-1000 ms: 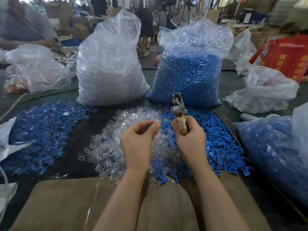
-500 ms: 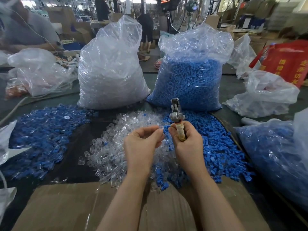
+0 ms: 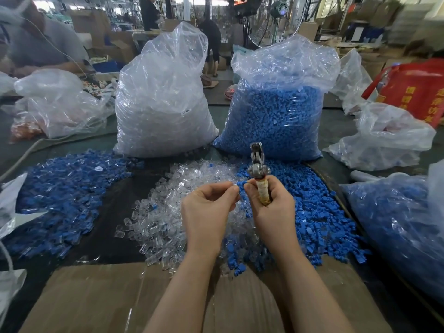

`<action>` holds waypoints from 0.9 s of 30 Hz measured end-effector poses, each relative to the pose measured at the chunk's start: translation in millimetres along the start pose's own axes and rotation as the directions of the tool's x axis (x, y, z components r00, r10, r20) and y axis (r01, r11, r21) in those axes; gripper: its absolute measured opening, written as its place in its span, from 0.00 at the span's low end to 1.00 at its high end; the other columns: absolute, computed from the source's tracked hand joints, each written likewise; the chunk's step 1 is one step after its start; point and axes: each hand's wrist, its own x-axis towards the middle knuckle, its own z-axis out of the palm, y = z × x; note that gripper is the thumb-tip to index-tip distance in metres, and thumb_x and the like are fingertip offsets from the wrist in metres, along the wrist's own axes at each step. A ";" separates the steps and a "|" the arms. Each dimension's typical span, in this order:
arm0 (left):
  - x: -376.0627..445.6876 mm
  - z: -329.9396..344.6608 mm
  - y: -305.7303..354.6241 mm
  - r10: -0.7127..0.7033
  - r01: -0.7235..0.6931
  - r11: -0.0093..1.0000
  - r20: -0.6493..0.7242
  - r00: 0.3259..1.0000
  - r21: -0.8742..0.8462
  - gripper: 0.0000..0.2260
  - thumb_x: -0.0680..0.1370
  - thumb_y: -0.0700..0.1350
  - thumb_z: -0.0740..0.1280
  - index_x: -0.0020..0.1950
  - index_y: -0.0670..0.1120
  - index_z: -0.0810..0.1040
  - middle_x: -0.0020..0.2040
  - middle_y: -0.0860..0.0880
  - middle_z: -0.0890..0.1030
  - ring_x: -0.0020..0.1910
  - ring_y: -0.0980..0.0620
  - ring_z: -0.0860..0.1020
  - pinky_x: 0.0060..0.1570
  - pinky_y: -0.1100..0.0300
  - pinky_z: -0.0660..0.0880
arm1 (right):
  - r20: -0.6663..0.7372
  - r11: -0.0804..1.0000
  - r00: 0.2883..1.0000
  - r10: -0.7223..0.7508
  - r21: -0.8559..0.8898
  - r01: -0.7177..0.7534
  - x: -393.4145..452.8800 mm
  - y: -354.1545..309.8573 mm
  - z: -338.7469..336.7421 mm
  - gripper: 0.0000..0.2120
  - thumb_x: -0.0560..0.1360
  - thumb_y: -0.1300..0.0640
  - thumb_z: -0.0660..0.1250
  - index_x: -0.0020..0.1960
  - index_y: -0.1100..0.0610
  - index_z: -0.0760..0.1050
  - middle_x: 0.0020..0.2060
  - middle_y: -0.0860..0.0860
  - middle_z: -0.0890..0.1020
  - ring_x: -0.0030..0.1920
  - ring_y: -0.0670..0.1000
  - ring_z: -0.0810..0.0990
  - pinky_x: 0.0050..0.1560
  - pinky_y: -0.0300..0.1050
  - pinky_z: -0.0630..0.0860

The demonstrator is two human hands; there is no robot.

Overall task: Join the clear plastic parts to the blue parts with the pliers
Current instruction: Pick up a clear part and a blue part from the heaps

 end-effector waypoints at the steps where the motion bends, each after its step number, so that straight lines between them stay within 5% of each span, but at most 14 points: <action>1: 0.1 0.1 0.1 0.008 -0.008 1.000 0.001 1.000 0.010 0.04 0.72 0.37 0.76 0.43 0.46 0.85 0.37 0.49 0.86 0.38 0.53 0.85 0.38 0.65 0.80 | -0.001 1.000 1.000 0.005 0.008 -0.005 -0.2 -0.4 0.3 0.07 0.78 0.52 0.69 0.44 0.53 0.75 0.35 0.50 0.78 0.35 0.53 0.75 0.35 0.49 0.73; 8: -2.0 3.0 0.5 0.024 -0.024 1.000 0.000 1.000 0.003 0.06 0.72 0.35 0.75 0.43 0.46 0.85 0.37 0.49 0.86 0.39 0.51 0.86 0.39 0.63 0.81 | 0.035 0.999 0.999 0.029 0.041 -0.030 -1.6 -2.2 1.9 0.07 0.78 0.53 0.69 0.43 0.53 0.75 0.33 0.49 0.78 0.31 0.42 0.72 0.29 0.37 0.69; 18: -0.6 2.1 -1.6 0.080 -0.078 0.992 -0.015 0.997 0.100 0.05 0.72 0.38 0.76 0.43 0.48 0.85 0.38 0.51 0.86 0.40 0.52 0.85 0.45 0.56 0.82 | 0.094 0.999 0.995 0.033 -0.014 -0.032 2.5 -5.0 -2.1 0.04 0.78 0.56 0.69 0.44 0.54 0.77 0.34 0.50 0.79 0.31 0.43 0.72 0.30 0.34 0.68; 23: 0.4 -0.1 -3.3 0.089 -0.085 0.991 -0.030 0.996 0.106 0.05 0.73 0.38 0.75 0.42 0.48 0.84 0.37 0.52 0.85 0.39 0.54 0.85 0.41 0.61 0.81 | 0.140 0.998 0.990 0.032 -0.048 -0.026 3.3 -6.1 -3.7 0.04 0.78 0.54 0.68 0.46 0.53 0.78 0.35 0.50 0.80 0.36 0.52 0.77 0.35 0.44 0.73; 27: 6.5 -6.3 -3.6 0.049 -0.050 0.999 -0.047 0.998 -0.005 0.04 0.74 0.36 0.73 0.44 0.44 0.83 0.37 0.48 0.85 0.37 0.54 0.84 0.38 0.66 0.78 | 0.150 0.989 0.988 0.027 -0.150 -0.005 7.5 -1.9 -11.2 0.08 0.78 0.51 0.67 0.44 0.53 0.76 0.32 0.51 0.77 0.29 0.45 0.70 0.29 0.40 0.67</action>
